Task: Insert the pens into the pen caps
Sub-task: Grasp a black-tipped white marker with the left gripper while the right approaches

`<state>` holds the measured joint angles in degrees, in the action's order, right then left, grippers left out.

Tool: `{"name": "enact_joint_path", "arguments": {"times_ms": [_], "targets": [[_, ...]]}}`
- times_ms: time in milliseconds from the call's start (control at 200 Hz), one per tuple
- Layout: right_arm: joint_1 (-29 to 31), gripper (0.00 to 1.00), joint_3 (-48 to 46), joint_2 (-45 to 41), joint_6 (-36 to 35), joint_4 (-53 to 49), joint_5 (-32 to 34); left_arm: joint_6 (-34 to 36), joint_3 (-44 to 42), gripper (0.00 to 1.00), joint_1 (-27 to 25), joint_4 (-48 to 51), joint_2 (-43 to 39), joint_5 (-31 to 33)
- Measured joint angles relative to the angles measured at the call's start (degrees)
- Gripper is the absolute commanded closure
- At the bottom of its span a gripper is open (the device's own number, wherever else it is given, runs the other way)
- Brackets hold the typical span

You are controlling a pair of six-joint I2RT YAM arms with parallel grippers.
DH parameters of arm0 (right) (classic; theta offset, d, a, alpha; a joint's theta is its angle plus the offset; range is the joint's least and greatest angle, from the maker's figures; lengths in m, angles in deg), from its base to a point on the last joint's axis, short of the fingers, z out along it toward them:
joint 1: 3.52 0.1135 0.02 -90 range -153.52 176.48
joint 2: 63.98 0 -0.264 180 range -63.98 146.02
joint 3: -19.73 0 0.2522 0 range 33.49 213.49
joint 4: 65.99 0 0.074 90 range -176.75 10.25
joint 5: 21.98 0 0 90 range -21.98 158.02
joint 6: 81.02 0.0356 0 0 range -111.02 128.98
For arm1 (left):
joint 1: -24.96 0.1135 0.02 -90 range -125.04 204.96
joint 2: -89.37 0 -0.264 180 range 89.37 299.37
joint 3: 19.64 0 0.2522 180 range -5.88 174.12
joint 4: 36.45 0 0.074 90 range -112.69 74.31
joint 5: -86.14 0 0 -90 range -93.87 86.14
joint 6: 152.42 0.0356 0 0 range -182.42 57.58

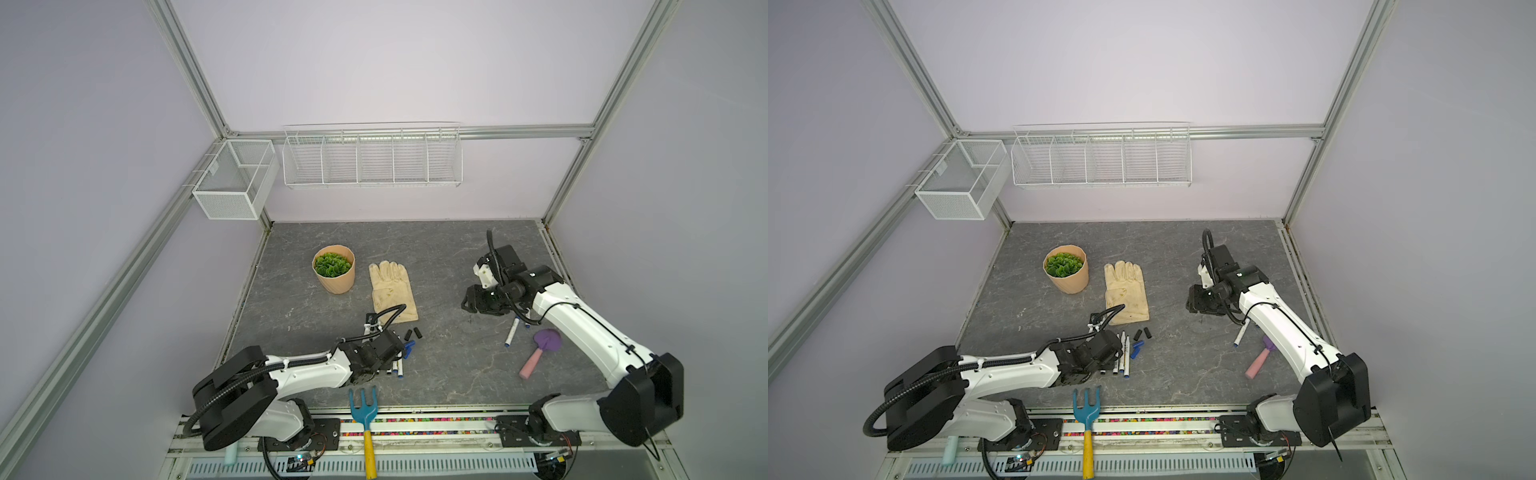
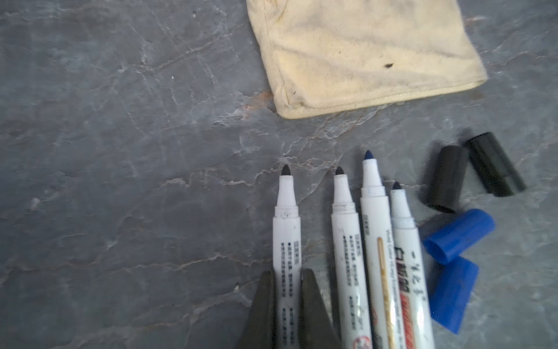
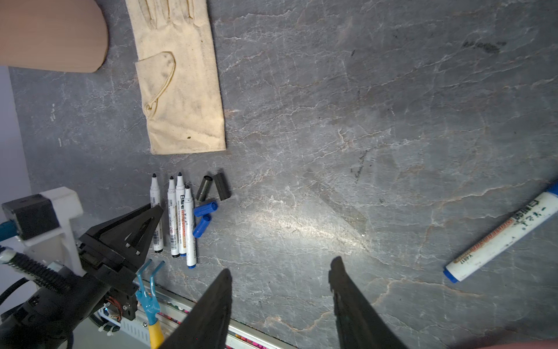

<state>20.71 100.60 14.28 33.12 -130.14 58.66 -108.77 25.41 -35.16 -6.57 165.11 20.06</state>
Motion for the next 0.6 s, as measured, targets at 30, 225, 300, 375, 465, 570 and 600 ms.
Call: {"name": "enact_joint_path", "arguments": {"times_ms": [30, 225, 300, 375, 465, 570, 600], "targets": [[0.1, 0.45, 0.0, -0.2, -0.2, 0.3, -0.7, 1.0, 0.0, 1.00, 0.0, -0.3, -1.9, 0.0], [3.2, 0.44, 1.7, -1.0, -1.2, 2.7, -7.5, 8.5, -0.1, 1.00, 0.1, -11.5, -12.8, -1.9], [4.8, 0.44, 3.3, -1.0, -1.6, 4.4, -11.4, 11.3, -0.1, 1.00, 0.1, -16.5, -14.1, -3.4], [6.2, 0.43, 4.5, -1.0, -1.8, 7.1, -15.5, 14.1, 0.1, 1.00, 0.1, -20.2, -13.4, -5.3], [7.9, 0.43, 6.2, -0.7, -1.9, 9.3, -18.8, 16.6, 1.4, 1.00, 0.1, -23.0, -11.1, -7.5], [9.2, 0.43, 8.8, 1.1, -1.9, 10.8, -20.5, 18.3, 3.8, 1.00, 0.1, -26.3, -8.5, -9.3], [9.4, 0.43, 9.1, 1.8, -1.9, 11.1, -20.7, 18.7, 4.5, 1.00, 0.1, -27.1, -7.9, -9.8]]}}
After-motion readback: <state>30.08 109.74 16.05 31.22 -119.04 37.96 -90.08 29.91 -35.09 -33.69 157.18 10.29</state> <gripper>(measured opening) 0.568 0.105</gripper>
